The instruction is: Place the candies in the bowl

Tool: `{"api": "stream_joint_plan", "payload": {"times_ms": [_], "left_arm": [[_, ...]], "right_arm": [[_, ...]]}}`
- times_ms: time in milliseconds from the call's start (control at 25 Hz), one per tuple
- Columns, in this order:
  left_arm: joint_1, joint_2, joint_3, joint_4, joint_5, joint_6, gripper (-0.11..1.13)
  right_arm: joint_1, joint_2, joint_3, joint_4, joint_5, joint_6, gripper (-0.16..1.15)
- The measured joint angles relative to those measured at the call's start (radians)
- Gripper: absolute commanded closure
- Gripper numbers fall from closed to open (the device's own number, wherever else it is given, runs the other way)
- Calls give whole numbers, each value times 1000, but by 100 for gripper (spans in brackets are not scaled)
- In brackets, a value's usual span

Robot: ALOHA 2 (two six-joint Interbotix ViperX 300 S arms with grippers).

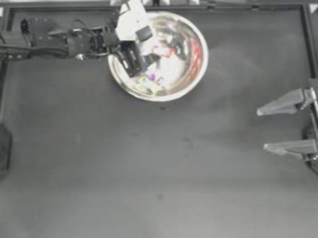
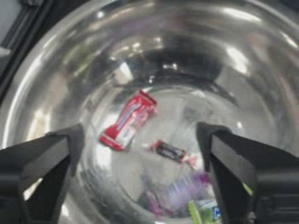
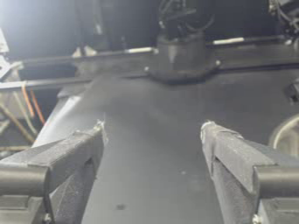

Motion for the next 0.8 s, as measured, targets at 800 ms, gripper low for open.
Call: {"api": "stream_joint_plan", "payload": {"times_ms": [800], "left_arm": [[-201, -551, 255, -72, 8, -8, 10]], "right_arm": [[-28, -5, 0, -5, 0, 0, 2]]}}
